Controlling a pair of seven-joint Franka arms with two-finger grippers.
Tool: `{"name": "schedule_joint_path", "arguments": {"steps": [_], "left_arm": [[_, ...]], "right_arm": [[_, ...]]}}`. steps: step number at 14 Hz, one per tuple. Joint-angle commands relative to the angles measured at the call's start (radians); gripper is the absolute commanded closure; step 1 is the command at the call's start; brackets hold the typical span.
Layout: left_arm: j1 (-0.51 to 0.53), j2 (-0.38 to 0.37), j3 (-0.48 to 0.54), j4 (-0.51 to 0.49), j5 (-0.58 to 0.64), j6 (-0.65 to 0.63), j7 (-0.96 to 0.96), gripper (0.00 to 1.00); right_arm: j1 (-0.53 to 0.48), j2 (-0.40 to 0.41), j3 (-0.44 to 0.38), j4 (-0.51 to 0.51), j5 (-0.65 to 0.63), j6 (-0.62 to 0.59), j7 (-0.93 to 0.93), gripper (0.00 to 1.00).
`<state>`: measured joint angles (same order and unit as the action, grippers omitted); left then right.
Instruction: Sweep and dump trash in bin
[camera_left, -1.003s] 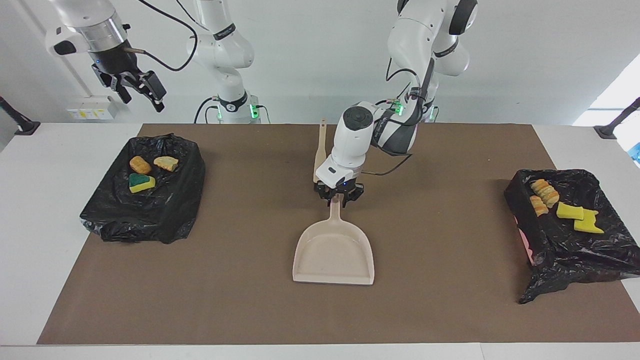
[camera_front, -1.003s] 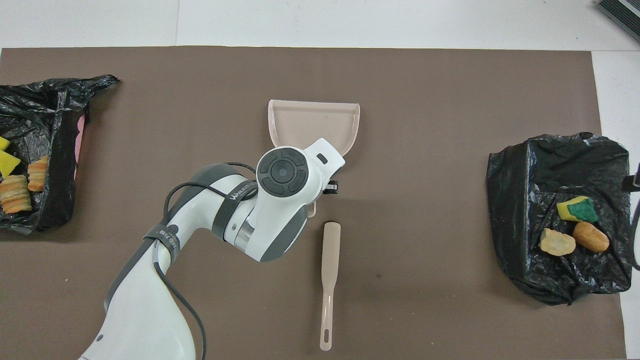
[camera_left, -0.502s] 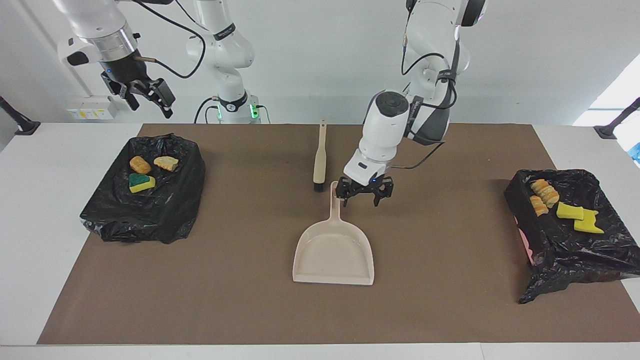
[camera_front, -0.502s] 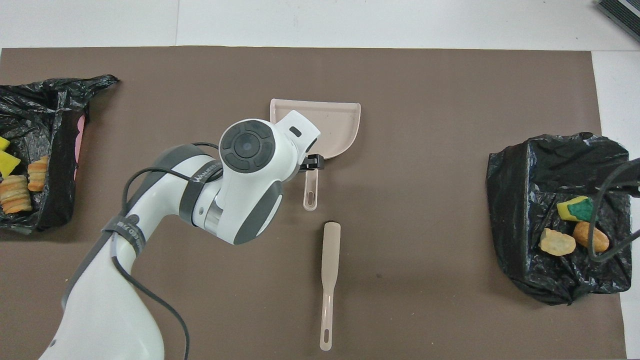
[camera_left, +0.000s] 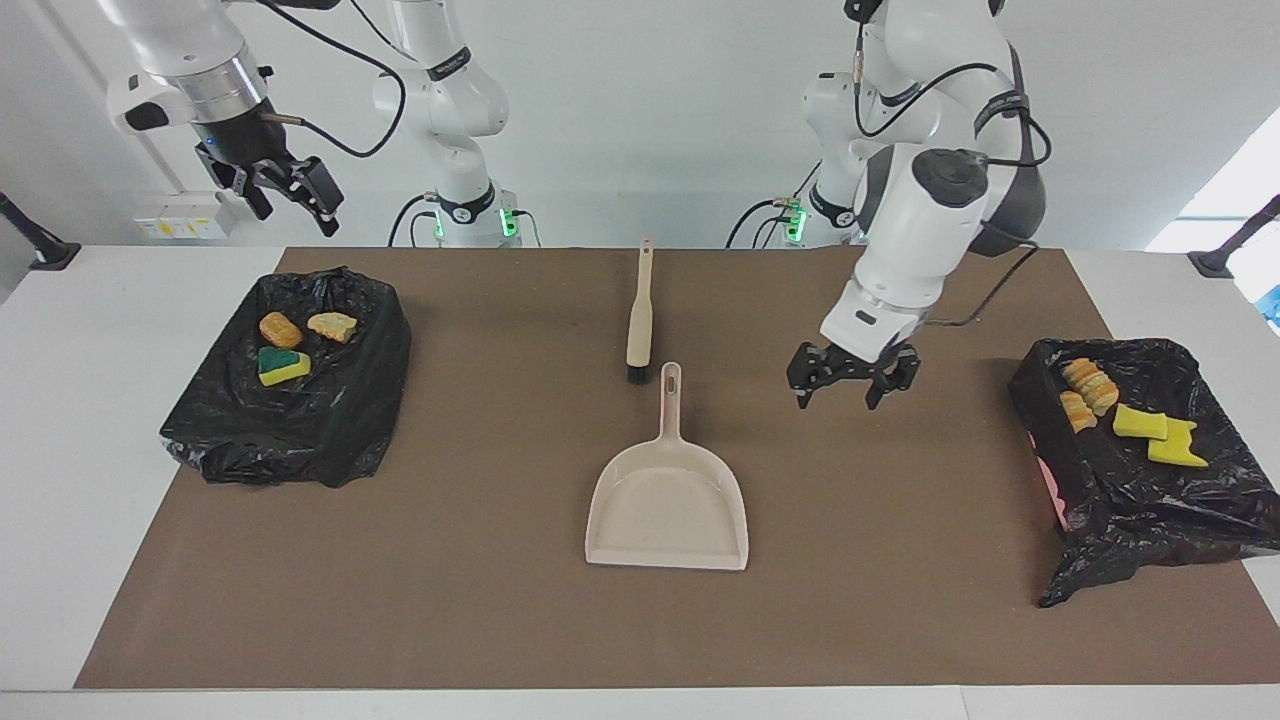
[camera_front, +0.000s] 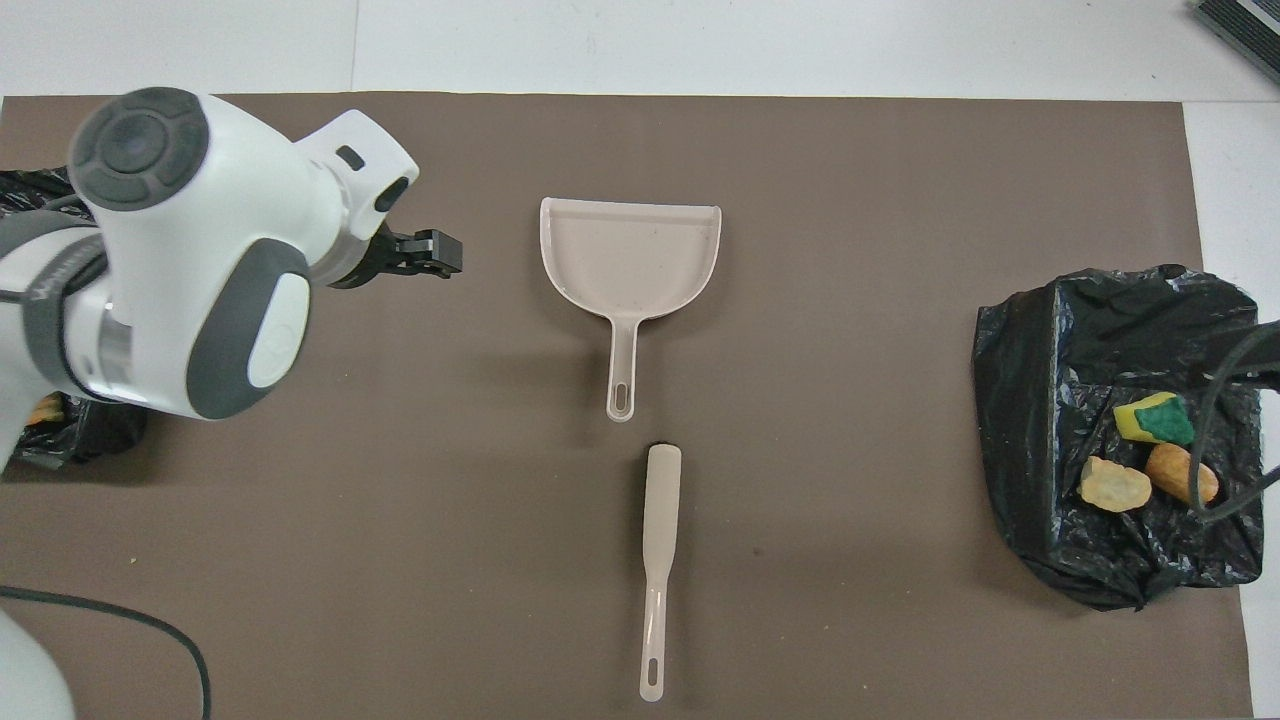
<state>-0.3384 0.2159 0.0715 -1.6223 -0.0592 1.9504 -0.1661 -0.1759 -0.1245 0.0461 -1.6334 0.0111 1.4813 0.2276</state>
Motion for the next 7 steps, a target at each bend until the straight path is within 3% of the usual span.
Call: {"name": "schedule_joint_path", "arguments": {"steps": [1, 7], "left_arm": [[0.088, -0.071, -0.009, -0.004, -0.019, -0.103, 0.138, 0.0], [0.259, -0.163, -0.004, -0.018, -0.016, -0.26, 0.339, 0.0]], "right_arm": [[0.045, -0.001, -0.018, -0.005, -0.017, -0.001, -0.007, 0.0], [0.203, 0.005, -0.097, -0.003, -0.045, 0.005, -0.007, 0.0]]}}
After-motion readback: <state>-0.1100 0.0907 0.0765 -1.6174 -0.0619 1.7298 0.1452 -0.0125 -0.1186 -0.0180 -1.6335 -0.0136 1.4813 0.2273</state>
